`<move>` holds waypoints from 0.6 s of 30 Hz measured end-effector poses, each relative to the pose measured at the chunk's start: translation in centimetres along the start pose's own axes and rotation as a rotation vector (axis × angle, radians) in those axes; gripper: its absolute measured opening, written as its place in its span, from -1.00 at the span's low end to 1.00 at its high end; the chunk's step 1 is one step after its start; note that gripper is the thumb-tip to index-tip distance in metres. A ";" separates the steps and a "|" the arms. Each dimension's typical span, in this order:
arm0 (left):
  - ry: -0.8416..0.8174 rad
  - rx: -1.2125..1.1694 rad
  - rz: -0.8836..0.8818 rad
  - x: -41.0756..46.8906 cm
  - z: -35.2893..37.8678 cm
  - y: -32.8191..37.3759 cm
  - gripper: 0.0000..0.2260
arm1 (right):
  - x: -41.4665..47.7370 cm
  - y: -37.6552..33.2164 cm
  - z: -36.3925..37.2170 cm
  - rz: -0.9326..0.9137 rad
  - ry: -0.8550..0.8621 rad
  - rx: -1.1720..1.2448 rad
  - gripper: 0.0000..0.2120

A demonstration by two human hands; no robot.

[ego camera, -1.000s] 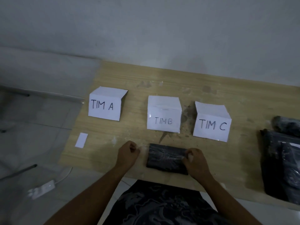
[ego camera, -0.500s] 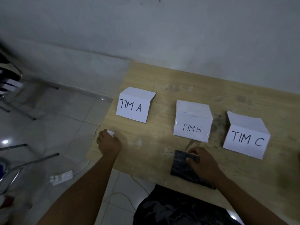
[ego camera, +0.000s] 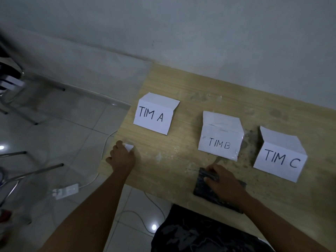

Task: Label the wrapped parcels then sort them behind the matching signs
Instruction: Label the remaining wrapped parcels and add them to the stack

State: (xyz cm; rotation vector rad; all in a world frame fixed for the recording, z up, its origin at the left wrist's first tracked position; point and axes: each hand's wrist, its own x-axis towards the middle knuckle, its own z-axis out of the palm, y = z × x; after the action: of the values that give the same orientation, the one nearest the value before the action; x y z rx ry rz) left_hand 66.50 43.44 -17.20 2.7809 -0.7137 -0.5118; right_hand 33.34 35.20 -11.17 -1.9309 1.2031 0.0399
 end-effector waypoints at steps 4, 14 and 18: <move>0.030 -0.213 0.078 -0.8 0.1 0.3 -0.55 | 0.1 -0.1 -0.3 -0.005 0.017 0.030 -0.88; -0.301 -0.649 0.067 -5.3 -0.4 5.4 -0.58 | -0.2 1.3 -0.9 0.115 0.089 0.306 -0.90; -0.579 -0.738 0.124 -8.9 1.2 8.5 -0.57 | -1.1 2.1 -1.6 0.170 0.142 0.447 -0.87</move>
State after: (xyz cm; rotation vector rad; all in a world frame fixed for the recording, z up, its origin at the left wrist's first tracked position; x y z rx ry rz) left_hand 55.17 40.46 -13.28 1.8913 -0.6193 -1.2748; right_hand 30.55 34.53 -11.01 -1.4589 1.3369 -0.2605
